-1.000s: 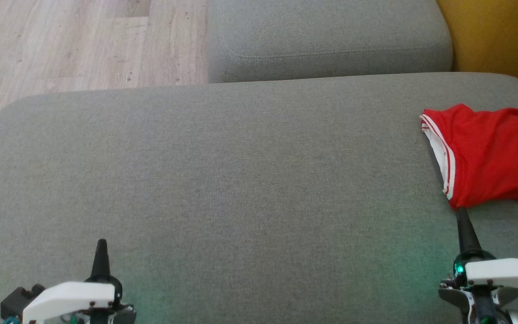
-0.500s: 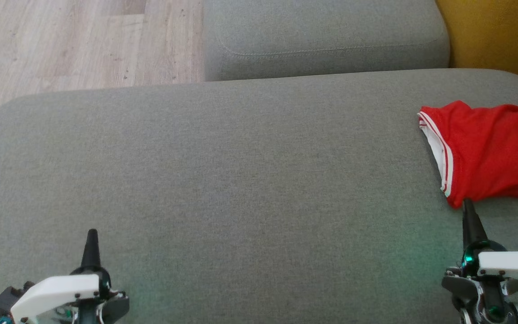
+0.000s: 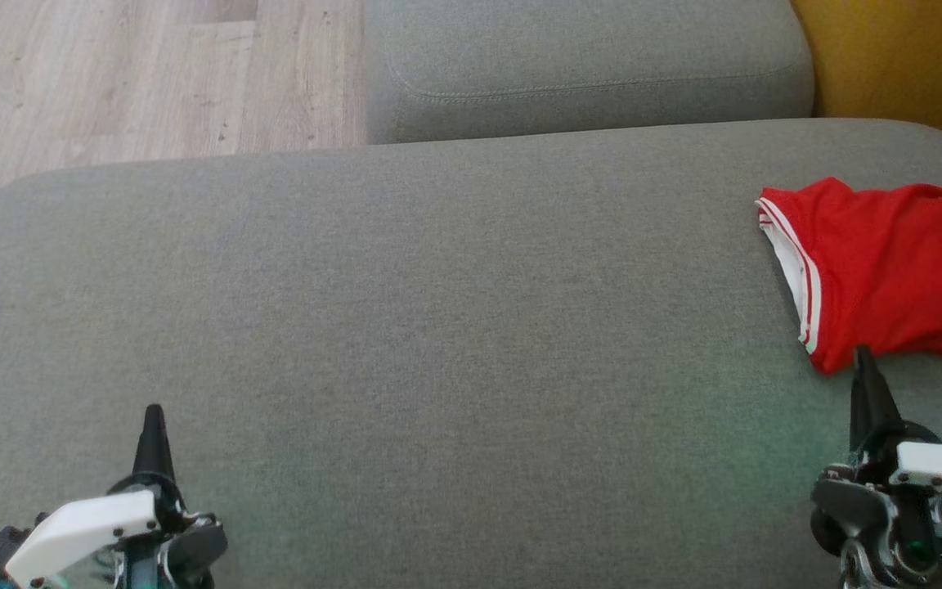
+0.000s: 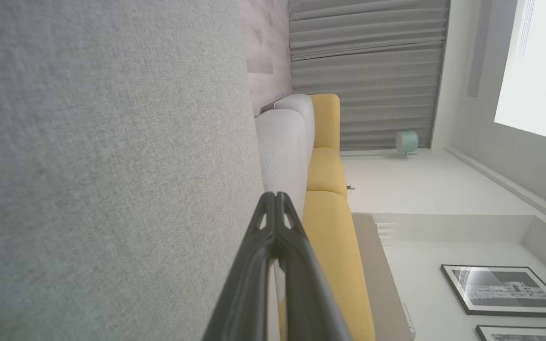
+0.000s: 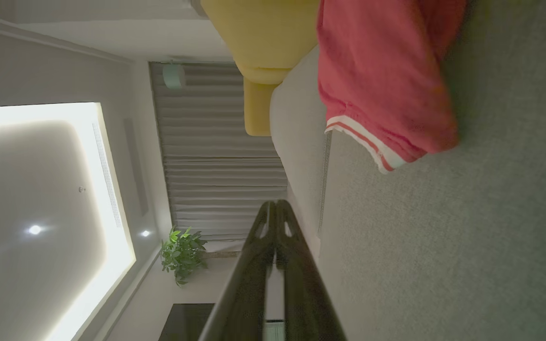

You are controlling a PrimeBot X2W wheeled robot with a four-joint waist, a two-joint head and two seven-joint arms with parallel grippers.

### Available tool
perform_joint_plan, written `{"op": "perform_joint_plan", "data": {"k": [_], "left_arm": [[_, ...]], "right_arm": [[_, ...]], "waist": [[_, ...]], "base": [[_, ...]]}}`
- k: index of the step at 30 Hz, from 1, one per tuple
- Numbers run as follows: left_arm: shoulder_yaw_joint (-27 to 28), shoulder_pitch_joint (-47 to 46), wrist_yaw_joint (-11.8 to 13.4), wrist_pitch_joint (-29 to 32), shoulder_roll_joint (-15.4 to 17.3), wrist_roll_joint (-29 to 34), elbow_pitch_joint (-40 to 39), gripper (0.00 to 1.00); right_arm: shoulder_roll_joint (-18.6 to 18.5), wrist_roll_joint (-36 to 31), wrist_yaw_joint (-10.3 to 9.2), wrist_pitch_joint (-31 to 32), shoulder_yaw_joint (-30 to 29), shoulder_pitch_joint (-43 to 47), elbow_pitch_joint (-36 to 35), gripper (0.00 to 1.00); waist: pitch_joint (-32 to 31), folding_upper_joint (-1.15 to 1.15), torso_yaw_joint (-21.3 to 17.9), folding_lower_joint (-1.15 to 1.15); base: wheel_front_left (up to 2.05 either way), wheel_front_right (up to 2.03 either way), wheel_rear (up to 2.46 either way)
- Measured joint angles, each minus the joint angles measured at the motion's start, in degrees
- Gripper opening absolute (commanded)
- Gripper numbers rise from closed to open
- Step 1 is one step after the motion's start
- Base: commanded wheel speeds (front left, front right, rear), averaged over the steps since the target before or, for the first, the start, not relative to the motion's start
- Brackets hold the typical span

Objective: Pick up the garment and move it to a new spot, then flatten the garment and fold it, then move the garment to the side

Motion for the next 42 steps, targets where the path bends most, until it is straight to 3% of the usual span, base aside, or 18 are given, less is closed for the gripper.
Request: {"op": "perform_joint_plan", "data": {"k": [6,42], "left_arm": [[1.52,-0.32,-0.99,0.67,-0.80,-1.59,0.46,0.00],[1.62,-0.79,-1.00,0.92,-0.88,-1.59,0.47,0.00]], "right_arm": [[0.00,2.78,0.00,0.51,-0.29,-0.13,0.15,0.00],[0.01,2.77,0.00,0.59,-0.75,-0.13,0.20,0.00]], "waist": [[0.09,0.00,-0.11,0.00],[0.08,0.00,-0.11,0.00]], "base": [[0.00,0.00,0.00],[0.00,0.00,0.00]]}}
